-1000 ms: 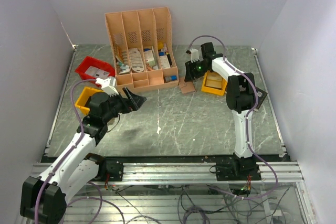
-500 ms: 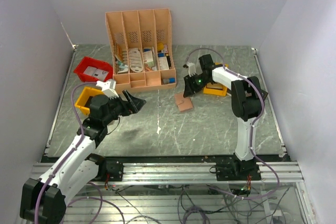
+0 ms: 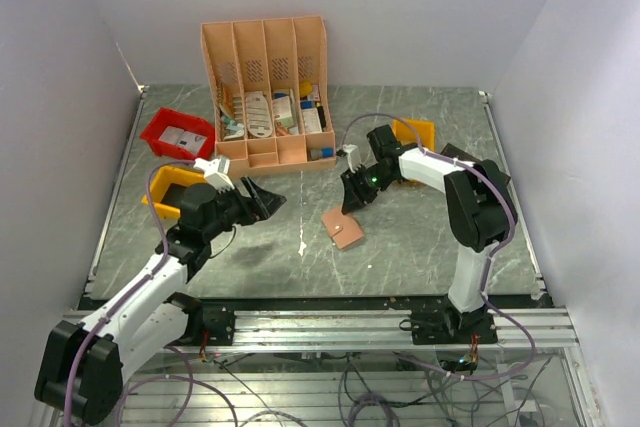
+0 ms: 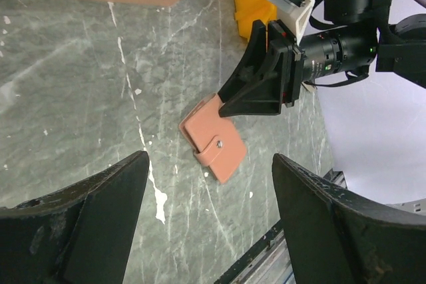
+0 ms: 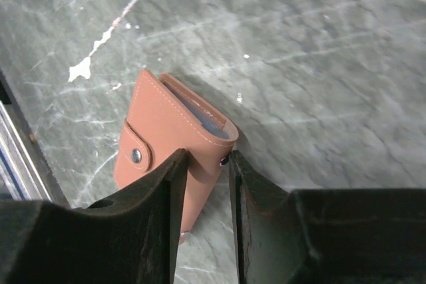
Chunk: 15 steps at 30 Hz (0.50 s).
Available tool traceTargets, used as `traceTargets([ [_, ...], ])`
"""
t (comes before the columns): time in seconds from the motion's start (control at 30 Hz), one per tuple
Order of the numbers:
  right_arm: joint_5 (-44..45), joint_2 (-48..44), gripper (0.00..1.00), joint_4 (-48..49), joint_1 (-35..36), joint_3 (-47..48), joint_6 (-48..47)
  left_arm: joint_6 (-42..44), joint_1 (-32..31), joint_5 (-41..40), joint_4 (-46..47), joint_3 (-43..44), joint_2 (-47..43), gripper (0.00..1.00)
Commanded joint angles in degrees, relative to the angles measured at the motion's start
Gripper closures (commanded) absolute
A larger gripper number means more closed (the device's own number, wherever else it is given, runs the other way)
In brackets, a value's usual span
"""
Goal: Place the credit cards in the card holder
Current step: Move the card holder to the center of the board.
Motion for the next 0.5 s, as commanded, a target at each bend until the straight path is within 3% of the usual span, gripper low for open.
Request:
traceTargets([
  [0.0, -3.23, -1.12, 0.69, 0.89, 2.31, -0.43, -3.34, -0.74, -1.72, -0.6, 5.04, -0.66, 0.83, 0.14],
  [0.47, -5.05, -4.5, 0.58, -2.94, 3.27, 0.9, -11.02, -2.04, -2.35, -0.82, 10.89, -1.75, 3.89, 0.13],
])
